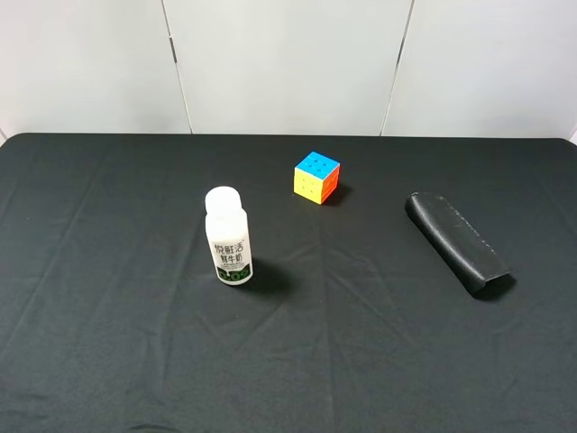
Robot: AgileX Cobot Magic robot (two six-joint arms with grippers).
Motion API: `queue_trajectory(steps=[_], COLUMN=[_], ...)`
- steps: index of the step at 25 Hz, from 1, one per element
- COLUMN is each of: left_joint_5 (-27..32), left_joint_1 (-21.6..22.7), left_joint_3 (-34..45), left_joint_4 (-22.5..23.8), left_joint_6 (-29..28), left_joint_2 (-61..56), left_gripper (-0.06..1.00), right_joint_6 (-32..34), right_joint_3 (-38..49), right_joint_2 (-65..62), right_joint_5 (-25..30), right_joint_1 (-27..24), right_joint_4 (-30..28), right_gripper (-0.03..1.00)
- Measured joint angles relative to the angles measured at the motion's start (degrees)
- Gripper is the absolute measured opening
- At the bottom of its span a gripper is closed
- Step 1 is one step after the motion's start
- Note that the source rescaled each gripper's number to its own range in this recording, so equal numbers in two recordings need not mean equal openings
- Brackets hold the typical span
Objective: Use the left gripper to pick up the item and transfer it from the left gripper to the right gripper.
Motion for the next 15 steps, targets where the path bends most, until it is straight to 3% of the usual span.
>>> queue_trajectory(steps=[10, 15], left_joint_5=[0.0, 0.0], left_joint_1=[0.0, 0.0], left_joint_3=[0.0, 0.0], left_joint_4=[0.0, 0.0], left_joint_6=[0.0, 0.0], left_joint_2=[0.0, 0.0], left_gripper=[0.98, 0.98], right_joint_6=[0.0, 0.0], right_joint_3=[0.0, 0.0], right_joint_2=[0.0, 0.0], right_joint_5=[0.0, 0.0], right_joint_1=[-0.2, -6.8], right_joint_4=[0.0, 0.0], right_gripper=[1.00, 1.00])
